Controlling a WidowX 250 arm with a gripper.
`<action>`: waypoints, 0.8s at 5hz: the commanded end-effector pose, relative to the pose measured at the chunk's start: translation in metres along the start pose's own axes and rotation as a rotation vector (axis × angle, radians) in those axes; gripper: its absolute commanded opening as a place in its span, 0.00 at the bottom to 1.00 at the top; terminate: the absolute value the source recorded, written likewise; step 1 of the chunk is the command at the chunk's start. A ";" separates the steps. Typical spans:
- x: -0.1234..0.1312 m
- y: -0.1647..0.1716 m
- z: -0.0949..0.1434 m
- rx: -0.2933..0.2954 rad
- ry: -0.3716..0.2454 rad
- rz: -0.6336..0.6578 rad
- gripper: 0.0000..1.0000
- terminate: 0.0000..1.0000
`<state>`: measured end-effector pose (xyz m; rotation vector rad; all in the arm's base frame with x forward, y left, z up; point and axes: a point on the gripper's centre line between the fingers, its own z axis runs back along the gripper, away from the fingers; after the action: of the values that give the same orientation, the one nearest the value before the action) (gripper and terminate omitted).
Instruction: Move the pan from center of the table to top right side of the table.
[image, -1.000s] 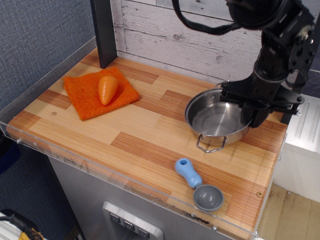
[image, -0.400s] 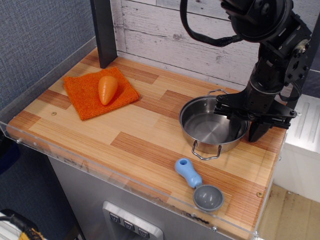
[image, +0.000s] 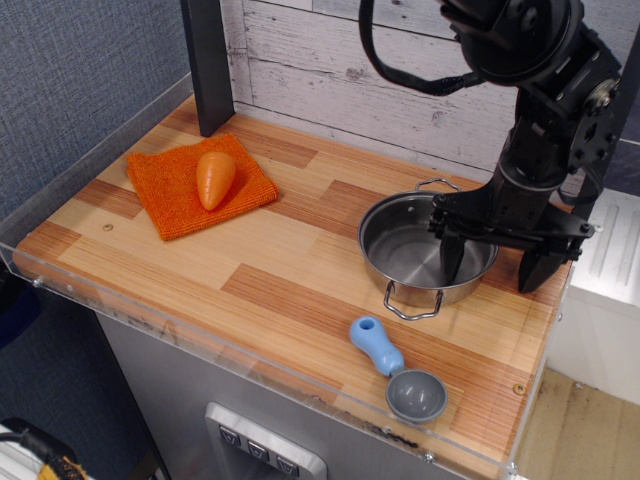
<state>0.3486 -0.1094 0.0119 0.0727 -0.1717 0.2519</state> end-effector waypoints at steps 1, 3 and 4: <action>0.015 0.018 0.086 -0.181 -0.107 0.012 1.00 0.00; 0.012 0.025 0.107 -0.203 -0.139 0.015 1.00 0.00; 0.012 0.025 0.107 -0.203 -0.139 0.015 1.00 0.00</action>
<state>0.3408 -0.0944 0.1036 -0.0956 -0.2938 0.2383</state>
